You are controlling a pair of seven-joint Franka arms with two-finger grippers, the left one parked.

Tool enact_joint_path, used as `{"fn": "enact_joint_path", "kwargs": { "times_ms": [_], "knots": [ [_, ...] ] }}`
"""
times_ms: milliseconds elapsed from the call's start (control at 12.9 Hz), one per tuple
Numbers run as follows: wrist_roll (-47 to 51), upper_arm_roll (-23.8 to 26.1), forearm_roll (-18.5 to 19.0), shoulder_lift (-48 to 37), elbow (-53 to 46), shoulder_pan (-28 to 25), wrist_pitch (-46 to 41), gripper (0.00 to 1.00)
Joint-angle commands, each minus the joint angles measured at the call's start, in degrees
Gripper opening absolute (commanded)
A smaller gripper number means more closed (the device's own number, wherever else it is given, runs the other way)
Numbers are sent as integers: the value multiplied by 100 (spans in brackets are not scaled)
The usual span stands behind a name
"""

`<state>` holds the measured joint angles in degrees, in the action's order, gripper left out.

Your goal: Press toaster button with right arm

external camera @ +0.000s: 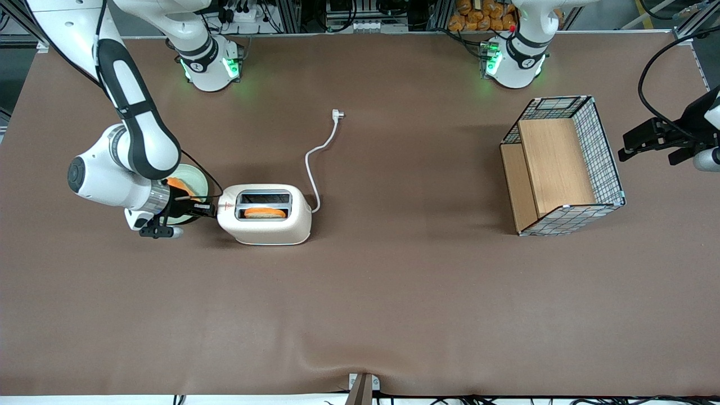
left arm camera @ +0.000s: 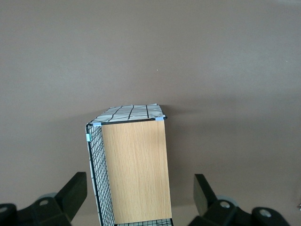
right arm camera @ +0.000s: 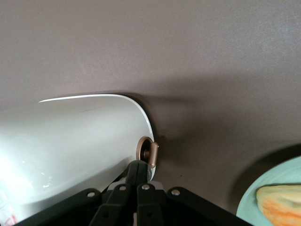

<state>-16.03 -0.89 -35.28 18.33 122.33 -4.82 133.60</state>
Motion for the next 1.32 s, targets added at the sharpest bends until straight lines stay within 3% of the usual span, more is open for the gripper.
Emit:
{"fn": "enact_joint_path", "kwargs": {
  "times_ms": [0, 1240],
  "knots": [
    [-418, 80, -278, 338, 1, -45, 316, 0],
    [-418, 80, -269, 286, -43, -45, 246, 0]
  ]
}}
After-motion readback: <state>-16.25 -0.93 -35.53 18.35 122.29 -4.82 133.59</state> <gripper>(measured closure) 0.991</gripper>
